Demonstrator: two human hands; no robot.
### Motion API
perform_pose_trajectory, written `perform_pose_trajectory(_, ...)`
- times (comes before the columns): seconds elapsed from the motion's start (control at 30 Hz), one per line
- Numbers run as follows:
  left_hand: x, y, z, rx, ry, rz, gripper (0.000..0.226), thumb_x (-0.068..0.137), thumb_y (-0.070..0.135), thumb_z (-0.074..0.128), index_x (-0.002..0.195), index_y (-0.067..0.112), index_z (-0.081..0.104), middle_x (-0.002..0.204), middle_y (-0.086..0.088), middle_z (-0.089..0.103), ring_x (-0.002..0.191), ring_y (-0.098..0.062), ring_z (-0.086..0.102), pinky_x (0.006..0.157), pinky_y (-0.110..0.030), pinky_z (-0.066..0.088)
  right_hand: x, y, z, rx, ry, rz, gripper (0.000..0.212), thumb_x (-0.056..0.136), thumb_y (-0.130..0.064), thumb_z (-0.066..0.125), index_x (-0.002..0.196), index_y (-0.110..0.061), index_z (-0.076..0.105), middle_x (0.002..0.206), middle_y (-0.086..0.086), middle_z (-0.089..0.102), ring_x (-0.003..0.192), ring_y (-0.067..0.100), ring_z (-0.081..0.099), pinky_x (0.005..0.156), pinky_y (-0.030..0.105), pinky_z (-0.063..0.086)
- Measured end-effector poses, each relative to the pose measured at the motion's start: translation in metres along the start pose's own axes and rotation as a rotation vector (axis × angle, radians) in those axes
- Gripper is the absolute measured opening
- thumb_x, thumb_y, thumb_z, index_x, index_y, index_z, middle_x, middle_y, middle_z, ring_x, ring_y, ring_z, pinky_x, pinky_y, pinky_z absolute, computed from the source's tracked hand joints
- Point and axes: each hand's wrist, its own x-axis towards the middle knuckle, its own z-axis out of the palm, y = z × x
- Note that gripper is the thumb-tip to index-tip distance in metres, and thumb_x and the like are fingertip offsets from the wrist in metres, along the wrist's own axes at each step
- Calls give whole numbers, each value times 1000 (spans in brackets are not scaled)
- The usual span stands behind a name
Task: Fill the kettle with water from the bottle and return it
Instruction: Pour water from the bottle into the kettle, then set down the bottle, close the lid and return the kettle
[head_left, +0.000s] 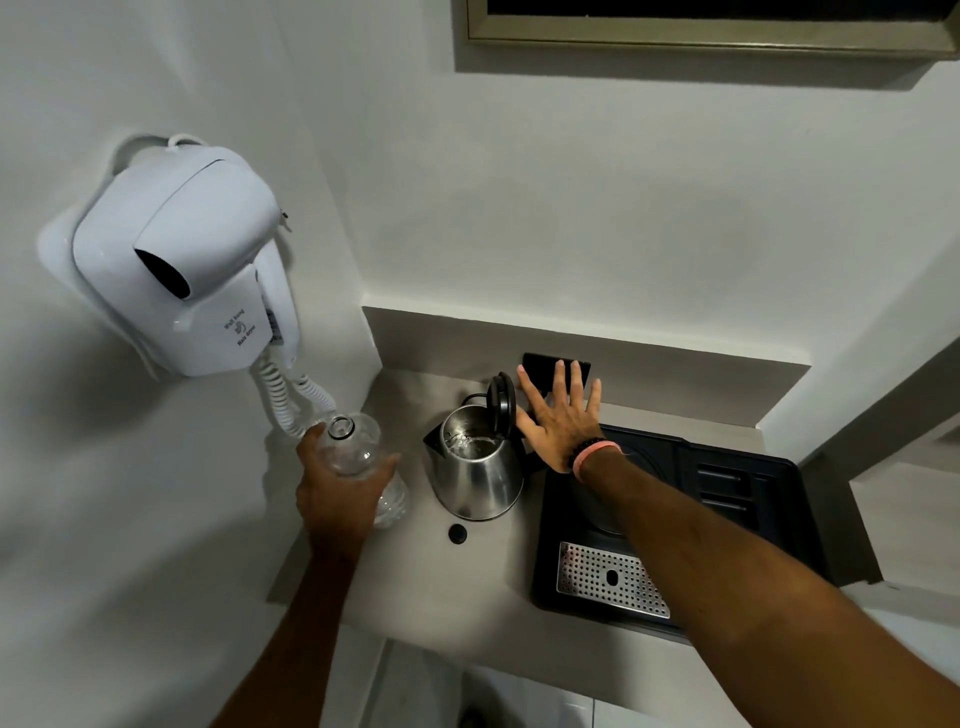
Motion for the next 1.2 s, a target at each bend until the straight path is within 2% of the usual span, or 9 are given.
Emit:
perform_pose_trajectory(0.27, -1, -22, 13, 2, -50, -6, 110, 50, 44, 99, 140, 37, 37, 125, -11, 69, 104, -35, 69, 90, -39, 51, 1, 1, 1, 15, -24, 0, 69, 92, -70, 4, 152, -44, -16, 165, 20, -13, 150, 41, -19, 116, 65, -12)
perform_pose_trajectory(0.4, -14, -30, 12, 18, 38, 96, 121, 51, 51, 97, 150, 20, 34, 144, -12, 50, 124, -35, 57, 102, -43, 49, 2, 1, 3, 33, -21, 7, 75, 83, -73, -5, 152, -45, -17, 165, 20, -14, 150, 40, -19, 116, 65, -13)
perform_pose_trajectory(0.47, -29, -39, 10, 71, 186, 250, 107, 60, 55, 94, 142, 9, 43, 135, -13, 46, 120, -35, 54, 102, -45, 50, 3, 2, 4, 38, -15, 5, 78, 79, -75, -9, 151, -46, -17, 165, 19, -13, 150, 40, -19, 116, 64, -14)
perform_pose_trajectory(0.53, -46, -41, 13, 124, 231, 362, 76, 77, 55, 82, 129, 9, 52, 121, -13, 46, 110, -35, 54, 98, -39, 47, 4, 3, 5, 47, -8, -1, 80, 77, -76, -11, 151, -47, -16, 165, 19, -13, 150, 40, -19, 115, 64, -15)
perform_pose_trajectory(0.63, -69, -40, 29, 179, 13, 483, 37, 94, 41, 63, 110, 8, 61, 107, -9, 52, 95, -29, 55, 86, -34, 46, 4, 3, 7, 60, -10, -3, 80, 76, -77, -13, 151, -48, -17, 165, 19, -13, 150, 40, -20, 116, 64, -14)
perform_pose_trajectory(0.77, -83, -48, 53, 315, -388, 430, 17, 97, 18, 63, 94, 2, 68, 97, -13, 65, 88, -33, 64, 79, -44, 52, 4, 2, 8, 46, -11, 10, 81, 75, -77, -13, 151, -47, -17, 165, 19, -13, 150, 41, -19, 115, 65, -14)
perform_pose_trajectory(0.9, -84, -56, 77, 604, -676, 270, 37, 92, 34, 69, 118, 8, 63, 123, -12, 60, 112, -29, 59, 95, -37, 47, 1, 1, 7, 27, -31, 34, 77, 80, -74, -8, 151, -46, -17, 165, 20, -14, 149, 41, -20, 115, 65, -14)
perform_pose_trajectory(1.07, -83, -58, 94, 827, -725, 311, 45, 96, 48, 58, 129, 19, 59, 127, -8, 53, 113, -19, 57, 99, -24, 45, 0, 0, 6, 12, -43, 42, 74, 82, -74, -6, 151, -47, -16, 165, 20, -11, 150, 41, -18, 114, 64, -14)
perform_pose_trajectory(1.2, -84, -53, 88, 712, -672, 286, 36, 97, 38, 61, 123, 14, 65, 125, -9, 55, 108, -19, 59, 96, -26, 48, 1, 1, 4, -1, -49, 40, 79, 76, -76, -12, 150, -48, -16, 165, 20, -11, 150, 41, -17, 114, 64, -15)
